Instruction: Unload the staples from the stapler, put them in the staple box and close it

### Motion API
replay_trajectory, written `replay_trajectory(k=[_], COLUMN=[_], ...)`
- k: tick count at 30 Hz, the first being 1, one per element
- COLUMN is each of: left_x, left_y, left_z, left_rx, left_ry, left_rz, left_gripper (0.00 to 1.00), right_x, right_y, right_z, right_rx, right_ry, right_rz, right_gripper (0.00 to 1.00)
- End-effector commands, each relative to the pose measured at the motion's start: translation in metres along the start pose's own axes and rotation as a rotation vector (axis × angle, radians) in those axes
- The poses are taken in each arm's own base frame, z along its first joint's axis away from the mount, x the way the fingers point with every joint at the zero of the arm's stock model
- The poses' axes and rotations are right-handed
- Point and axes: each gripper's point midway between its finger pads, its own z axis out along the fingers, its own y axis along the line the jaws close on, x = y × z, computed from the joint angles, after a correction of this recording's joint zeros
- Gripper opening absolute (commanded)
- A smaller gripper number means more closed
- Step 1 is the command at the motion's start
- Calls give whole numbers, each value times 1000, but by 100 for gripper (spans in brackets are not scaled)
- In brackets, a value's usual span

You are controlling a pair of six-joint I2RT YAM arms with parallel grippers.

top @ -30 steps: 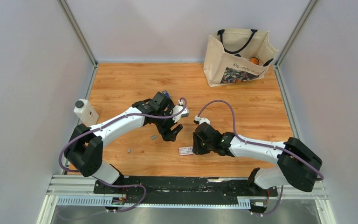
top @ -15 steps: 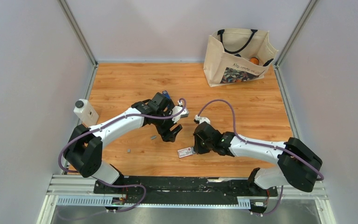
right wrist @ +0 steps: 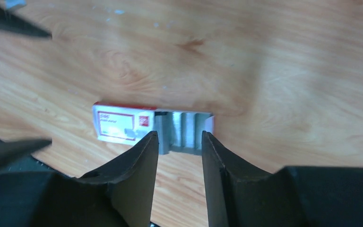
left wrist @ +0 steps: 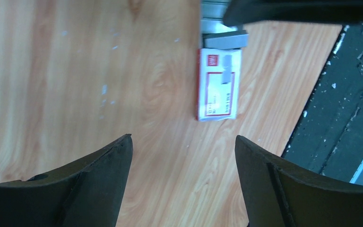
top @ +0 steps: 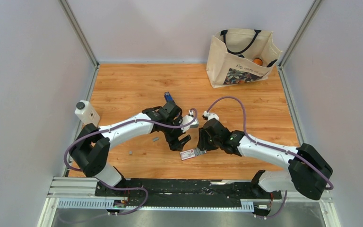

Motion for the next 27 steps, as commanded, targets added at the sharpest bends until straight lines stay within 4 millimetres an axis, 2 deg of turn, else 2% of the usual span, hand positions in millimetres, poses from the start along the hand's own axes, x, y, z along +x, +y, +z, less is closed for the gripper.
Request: replay_trajectory(k=[1, 4, 8, 11, 14, 16, 21, 27], left_x=[-3, 7, 23, 28, 24, 15, 3, 9], left_y=[-18, -20, -16, -17, -21, -25, -34, -34], left_z=[18, 23, 19, 18, 19, 20, 31, 51], left_rx=[32, 38, 10, 10, 26, 22, 35, 17], left_ry=[17, 62, 108, 113, 102, 76, 54, 98], left_rz=[72, 75, 103, 109, 107, 130, 167, 196], left_gripper=[88, 84, 76, 72, 75, 87, 87, 87], right_x=[-18, -11, -4, -1, 1, 0, -5, -7], right_y=[-14, -20, -23, -25, -26, -25, -30, -31], right_z=[-5, 0, 3, 5, 6, 4, 3, 16], right_rx=[55, 76, 75, 77, 80, 75, 91, 96], right_ry=[-41, -19, -5, 1, 6, -2, -13, -5], right_rz=[-16, -20, -20, -18, -10, -7, 7, 25], right_gripper=[42, 40, 37, 36, 38, 41, 41, 41])
